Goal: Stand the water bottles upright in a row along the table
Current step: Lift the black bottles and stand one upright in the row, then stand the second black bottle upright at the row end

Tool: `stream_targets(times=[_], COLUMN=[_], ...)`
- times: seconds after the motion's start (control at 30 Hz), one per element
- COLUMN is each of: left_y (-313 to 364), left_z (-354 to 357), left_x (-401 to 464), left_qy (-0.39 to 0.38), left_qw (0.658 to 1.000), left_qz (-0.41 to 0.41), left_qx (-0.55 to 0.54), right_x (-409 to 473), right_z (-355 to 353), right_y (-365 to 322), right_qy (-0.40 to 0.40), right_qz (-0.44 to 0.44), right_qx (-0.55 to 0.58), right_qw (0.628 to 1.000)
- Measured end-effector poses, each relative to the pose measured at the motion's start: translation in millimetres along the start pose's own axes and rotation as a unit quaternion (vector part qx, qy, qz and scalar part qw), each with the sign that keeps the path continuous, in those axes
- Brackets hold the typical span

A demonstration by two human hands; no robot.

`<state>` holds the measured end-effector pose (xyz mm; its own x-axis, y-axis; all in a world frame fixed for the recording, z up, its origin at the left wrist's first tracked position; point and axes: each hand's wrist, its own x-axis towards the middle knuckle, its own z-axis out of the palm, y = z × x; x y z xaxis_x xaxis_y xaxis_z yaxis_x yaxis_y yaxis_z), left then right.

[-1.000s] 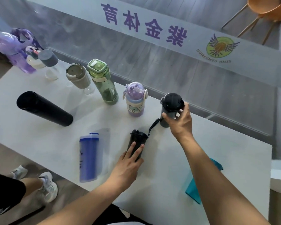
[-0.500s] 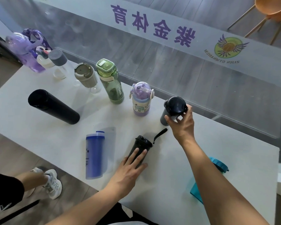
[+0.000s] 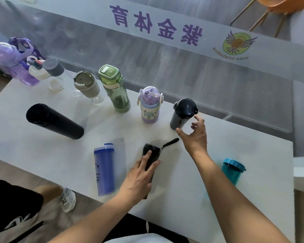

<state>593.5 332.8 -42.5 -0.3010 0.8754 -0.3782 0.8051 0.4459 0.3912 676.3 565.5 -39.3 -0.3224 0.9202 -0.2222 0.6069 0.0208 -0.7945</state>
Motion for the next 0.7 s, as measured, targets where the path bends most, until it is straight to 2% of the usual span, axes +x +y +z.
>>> stream_targets(times=[0.2, 0.4, 0.6, 0.7], left_y=[-3.5, -7.4, 7.7, 23.1], left_z=[-5.9, 4.1, 2.1, -0.7], left_x=[2.8, 9.4, 12.2, 15.3], left_qy=[0.018, -0.007, -0.029, -0.007], left_qw=[0.988, 0.962, 0.976, 0.978], left_qz=[-0.086, -0.159, -0.067, -0.024], left_qx=[-0.126, -0.224, -0.207, -0.205], right_x=[-59.6, -108.1, -117.1, -114.1], right_z=[-11.4, -9.3, -16.2, -31.9], right_y=[19.2, 29.6, 19.9, 9.1], right_qy=[-0.032, -0.125, -0.165, -0.176], right_qz=[0.069, 0.144, 0.178, 0.178], right_qx=[-0.05, -0.089, -0.011, 0.035], right_qw=[0.996, 0.978, 0.97, 0.967])
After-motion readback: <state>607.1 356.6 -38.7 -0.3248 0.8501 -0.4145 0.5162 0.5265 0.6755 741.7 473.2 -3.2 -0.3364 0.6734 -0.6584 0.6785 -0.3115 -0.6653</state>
